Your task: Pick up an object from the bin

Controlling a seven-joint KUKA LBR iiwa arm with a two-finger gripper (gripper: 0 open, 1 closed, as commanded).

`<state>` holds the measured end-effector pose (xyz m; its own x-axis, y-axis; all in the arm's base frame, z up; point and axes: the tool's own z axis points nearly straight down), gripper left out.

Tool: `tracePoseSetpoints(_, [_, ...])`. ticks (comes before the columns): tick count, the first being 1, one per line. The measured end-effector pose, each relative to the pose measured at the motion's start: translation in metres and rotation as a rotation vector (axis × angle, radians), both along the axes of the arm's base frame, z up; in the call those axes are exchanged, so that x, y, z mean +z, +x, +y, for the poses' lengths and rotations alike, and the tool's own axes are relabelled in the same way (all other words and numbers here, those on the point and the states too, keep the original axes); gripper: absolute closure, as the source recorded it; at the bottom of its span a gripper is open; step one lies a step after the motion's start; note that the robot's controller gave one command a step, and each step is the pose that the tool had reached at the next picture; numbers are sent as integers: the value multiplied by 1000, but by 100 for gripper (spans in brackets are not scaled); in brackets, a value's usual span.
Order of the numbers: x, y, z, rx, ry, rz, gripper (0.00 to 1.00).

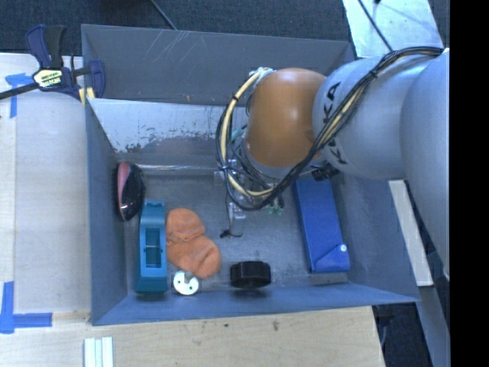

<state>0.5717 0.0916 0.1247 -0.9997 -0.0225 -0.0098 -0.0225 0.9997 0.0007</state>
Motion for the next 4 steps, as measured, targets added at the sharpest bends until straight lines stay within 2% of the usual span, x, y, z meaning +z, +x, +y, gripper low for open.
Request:
tracePoseSetpoints(1, [-10, -21, 34, 3, -2, 17, 0])
tracePoseSetpoints(2, [-19, -2, 44, -3, 3, -1, 0])
tracePoseSetpoints(3, [-54, -42, 35, -77, 1, 7, 100])
tracePoseSetpoints(4, [-54, -42, 35, -78, 1, 7, 100])
